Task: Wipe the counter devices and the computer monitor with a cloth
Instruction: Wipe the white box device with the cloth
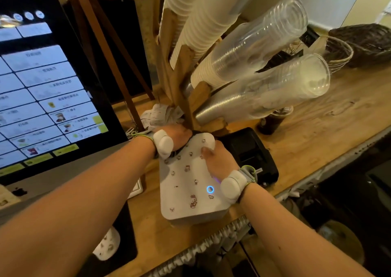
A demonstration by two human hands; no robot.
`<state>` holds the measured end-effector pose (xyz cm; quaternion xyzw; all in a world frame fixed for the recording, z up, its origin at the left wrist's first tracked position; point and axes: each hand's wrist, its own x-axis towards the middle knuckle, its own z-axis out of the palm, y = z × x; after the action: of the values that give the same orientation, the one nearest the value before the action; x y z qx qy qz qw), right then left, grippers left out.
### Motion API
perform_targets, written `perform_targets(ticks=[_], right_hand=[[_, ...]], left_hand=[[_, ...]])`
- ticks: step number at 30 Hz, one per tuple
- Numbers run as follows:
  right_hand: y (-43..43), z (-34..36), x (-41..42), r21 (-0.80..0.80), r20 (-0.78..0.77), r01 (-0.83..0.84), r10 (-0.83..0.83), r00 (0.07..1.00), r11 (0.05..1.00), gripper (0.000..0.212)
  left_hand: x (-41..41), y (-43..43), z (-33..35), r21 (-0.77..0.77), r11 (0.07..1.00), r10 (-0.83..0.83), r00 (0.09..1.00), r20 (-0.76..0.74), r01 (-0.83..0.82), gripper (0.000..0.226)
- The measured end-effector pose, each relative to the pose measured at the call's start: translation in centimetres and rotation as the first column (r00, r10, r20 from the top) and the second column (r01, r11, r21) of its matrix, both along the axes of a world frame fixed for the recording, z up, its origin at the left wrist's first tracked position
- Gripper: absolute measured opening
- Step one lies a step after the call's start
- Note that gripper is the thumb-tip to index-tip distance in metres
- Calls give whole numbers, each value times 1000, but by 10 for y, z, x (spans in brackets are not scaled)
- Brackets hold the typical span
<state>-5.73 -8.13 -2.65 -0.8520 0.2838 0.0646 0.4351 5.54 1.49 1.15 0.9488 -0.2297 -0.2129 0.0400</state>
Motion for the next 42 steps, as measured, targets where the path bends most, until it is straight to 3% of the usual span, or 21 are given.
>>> perform_targets(ticks=[4, 9, 16, 23, 28, 32, 34, 39, 42], right_hand=[[-2, -3, -2, 33, 28, 17, -18, 999, 999, 37], [-5, -4, -5, 84, 64, 36, -42, 997, 996, 34], [-20, -2, -6, 270, 94, -39, 14, 995, 962, 30], [-27, 2, -9, 242, 131, -159, 130, 983, 957, 28], [-30, 0, -8, 252, 125, -176, 149, 981, 951, 26], [-33, 1, -3, 277, 100, -193, 172, 980, 941, 23], [-33, 2, 0, 277, 78, -193, 178, 981, 941, 21], [-34, 2, 0, 279, 70, -219, 207, 976, 935, 24], [-34, 3, -2, 285, 67, -225, 215, 974, 932, 28]], left_hand=[[-11, -20, -9, -66, 990, -118, 987, 113, 126, 42], [-12, -32, -3, -131, 981, -148, 988, -36, 142, 42], [5, -20, 3, -32, 981, -191, 978, -82, 189, 42], [-2, -33, 15, -93, 977, -202, 970, -139, 190, 39], [14, -16, 3, -111, 993, -44, 988, -150, 27, 59], [20, -7, 2, -119, 992, 27, 993, -114, -41, 55], [17, -21, 1, -125, 987, 73, 973, -219, -102, 49], [12, -34, 2, -237, 958, 87, 952, -294, -161, 62], [24, -6, 0, -221, 967, 54, 953, -298, -124, 60]])
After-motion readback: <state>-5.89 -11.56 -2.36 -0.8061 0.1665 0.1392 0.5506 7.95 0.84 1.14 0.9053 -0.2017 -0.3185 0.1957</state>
